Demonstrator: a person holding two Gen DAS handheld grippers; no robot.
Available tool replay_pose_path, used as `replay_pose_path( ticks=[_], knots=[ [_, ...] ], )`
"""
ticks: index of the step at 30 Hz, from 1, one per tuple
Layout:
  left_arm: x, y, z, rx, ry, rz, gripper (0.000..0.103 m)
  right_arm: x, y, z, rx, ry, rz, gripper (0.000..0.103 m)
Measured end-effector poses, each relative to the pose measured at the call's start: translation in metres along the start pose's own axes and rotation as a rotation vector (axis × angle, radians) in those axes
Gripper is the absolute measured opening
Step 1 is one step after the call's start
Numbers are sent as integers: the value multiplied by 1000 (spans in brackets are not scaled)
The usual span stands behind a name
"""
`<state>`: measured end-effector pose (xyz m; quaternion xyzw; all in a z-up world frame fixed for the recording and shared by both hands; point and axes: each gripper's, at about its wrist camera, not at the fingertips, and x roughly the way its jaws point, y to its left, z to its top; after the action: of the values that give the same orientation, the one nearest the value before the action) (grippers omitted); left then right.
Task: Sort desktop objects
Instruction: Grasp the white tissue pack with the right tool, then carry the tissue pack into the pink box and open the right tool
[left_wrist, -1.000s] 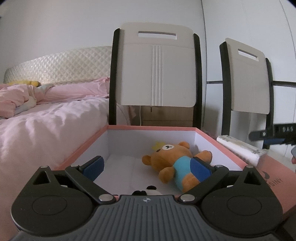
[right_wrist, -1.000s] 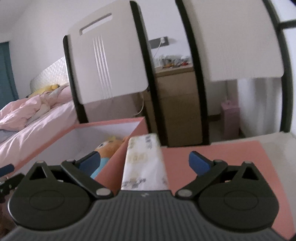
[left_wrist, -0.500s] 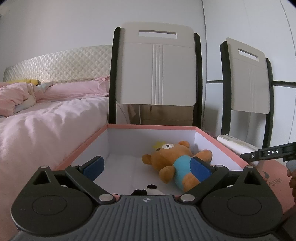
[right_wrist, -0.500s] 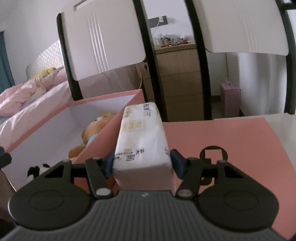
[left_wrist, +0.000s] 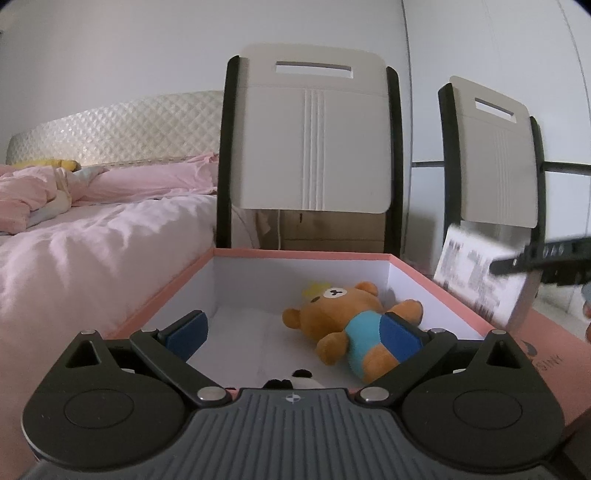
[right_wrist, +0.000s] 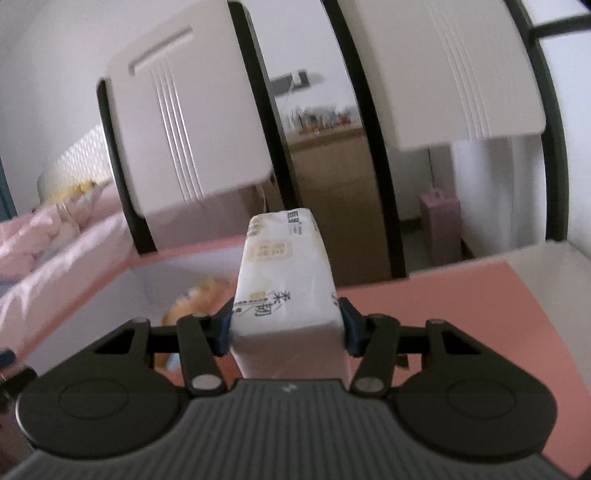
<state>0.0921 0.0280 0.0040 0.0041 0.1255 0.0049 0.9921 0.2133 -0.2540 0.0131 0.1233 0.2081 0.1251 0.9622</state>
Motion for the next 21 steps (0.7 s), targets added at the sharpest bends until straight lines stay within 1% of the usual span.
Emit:
replay_pose_path(
  ticks=[2,4,6,8,10,12,15,19,21],
  knots=[
    [0,-3,0,22,-7,19,100,-3,7,9,3,-24,11,56],
    [0,-1,0,11,-4,-2,100,-5,17,18,10,-45,29,56],
    [0,2,2,1,-4,-7,100,-3,27,27,14,-56,55,56],
    [0,6,3,-13,-5,-3,100,4,43,36,-6,-43,83,56],
    [-2,12,7,-19,-12,10,100,14,63,45,-53,-19,110,56],
    [-7,18,12,-12,-41,52,100,28,87,53,-105,27,141,56],
    [-16,33,20,-42,-77,92,100,52,118,61,-156,112,186,56],
    [-22,47,25,-72,-103,129,100,105,155,61,-149,309,217,56],
    [-22,51,27,-77,-107,142,100,131,175,55,-179,390,214,56]
  ],
)
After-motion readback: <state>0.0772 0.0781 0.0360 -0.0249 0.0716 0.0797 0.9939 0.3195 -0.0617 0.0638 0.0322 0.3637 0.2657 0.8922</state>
